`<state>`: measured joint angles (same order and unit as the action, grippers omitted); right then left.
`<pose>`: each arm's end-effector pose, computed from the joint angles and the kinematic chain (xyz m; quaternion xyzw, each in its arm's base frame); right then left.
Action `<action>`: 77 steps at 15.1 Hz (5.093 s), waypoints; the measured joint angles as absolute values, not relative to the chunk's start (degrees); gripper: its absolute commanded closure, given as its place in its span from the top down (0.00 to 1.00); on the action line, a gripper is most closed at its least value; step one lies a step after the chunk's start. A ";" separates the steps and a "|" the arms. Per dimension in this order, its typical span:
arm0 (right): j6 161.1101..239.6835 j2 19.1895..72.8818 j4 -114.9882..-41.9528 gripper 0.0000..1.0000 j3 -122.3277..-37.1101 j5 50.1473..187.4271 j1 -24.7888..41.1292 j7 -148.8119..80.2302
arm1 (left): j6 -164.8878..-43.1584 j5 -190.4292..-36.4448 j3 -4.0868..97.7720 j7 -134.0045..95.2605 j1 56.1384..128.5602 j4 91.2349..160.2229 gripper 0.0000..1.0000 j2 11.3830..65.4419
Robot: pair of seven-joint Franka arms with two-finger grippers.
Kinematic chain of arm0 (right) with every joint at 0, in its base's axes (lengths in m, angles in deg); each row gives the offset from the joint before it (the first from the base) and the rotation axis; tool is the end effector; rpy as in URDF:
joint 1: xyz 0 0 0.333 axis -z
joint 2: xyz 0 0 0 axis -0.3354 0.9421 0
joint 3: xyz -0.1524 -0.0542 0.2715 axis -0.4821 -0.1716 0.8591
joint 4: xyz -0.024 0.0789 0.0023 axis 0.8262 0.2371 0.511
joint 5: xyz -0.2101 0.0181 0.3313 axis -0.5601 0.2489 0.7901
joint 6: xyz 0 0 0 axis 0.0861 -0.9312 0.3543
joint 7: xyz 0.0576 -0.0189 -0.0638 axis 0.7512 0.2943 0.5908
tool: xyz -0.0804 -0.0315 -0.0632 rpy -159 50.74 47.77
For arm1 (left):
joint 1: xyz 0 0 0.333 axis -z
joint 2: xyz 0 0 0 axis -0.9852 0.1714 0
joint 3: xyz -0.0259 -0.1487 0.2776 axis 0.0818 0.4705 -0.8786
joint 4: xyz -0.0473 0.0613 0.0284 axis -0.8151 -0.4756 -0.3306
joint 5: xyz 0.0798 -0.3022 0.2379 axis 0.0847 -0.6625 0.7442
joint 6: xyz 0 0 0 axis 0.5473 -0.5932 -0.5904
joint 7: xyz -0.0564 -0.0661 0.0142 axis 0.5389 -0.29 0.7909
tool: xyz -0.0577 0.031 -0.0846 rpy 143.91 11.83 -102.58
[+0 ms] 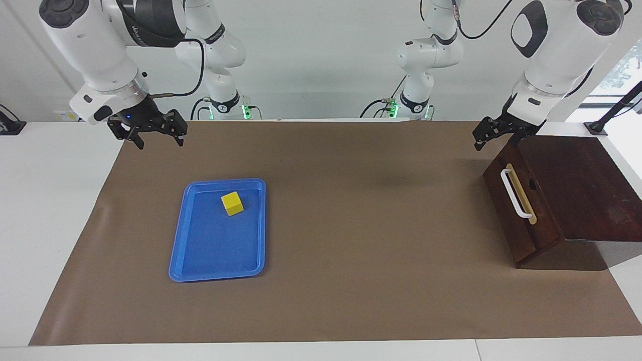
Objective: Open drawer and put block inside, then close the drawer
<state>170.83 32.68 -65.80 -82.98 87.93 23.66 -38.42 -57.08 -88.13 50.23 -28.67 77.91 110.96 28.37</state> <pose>0.5586 -0.0023 0.5961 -0.9985 -0.0334 0.0439 0.0003 0.5517 -0.0404 0.5915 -0.9995 -0.0171 0.0253 0.0032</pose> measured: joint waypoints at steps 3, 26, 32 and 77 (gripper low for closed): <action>170.83 32.68 -65.80 1.00 -83.00 87.93 23.67 -38.42 | -57.08 -88.13 50.22 -28.67 77.91 110.96 1.00 28.37; 172.93 35.07 -71.98 1.00 -83.30 97.72 26.75 -58.57 | -79.16 -71.14 50.69 -29.07 78.25 126.41 1.00 29.54; 183.40 38.02 -83.37 1.00 -83.37 109.46 28.50 -69.96 | -92.96 -66.23 50.35 -29.23 74.43 132.16 1.00 34.01; 176.39 62.30 -75.49 0.74 -83.46 129.65 30.41 -82.30 | -70.08 -82.36 51.80 41.04 93.45 114.37 1.00 37.56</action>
<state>176.39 62.30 -75.49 -83.46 129.65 30.41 -82.30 -70.08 -82.36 51.80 41.04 93.45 114.37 37.56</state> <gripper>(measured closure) 0.000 0.000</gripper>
